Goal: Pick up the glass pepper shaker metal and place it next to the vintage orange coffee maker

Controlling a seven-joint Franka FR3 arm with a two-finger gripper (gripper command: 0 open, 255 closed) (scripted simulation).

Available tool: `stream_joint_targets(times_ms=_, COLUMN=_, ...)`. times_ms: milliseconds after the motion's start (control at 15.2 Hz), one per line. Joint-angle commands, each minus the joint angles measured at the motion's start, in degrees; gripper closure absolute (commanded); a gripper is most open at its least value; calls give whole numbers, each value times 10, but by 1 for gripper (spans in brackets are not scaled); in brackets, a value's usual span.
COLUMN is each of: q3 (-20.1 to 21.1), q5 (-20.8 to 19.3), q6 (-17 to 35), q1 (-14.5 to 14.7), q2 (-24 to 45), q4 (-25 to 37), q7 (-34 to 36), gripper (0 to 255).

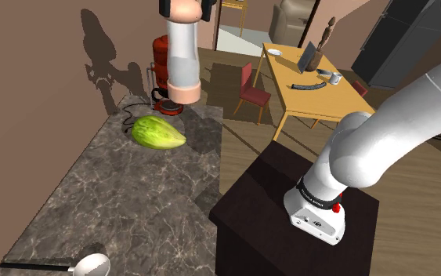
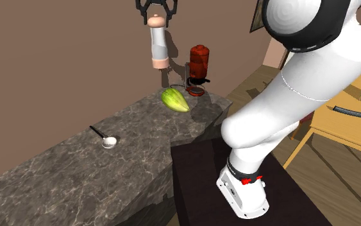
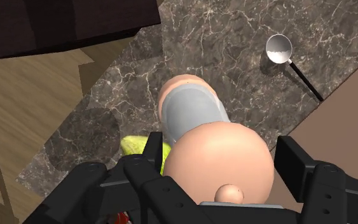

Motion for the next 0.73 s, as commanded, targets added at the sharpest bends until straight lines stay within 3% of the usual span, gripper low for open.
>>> stream_joint_targets(times_ms=0, q3=-19, q5=-5, q6=-10, q1=-9, q2=5, q4=10, q7=-27, gripper=255)
stream_joint_targets(times_ms=660, q3=-104, q5=-34, q6=-26, q1=-56, q2=63, q4=63, q7=-159, gripper=255)
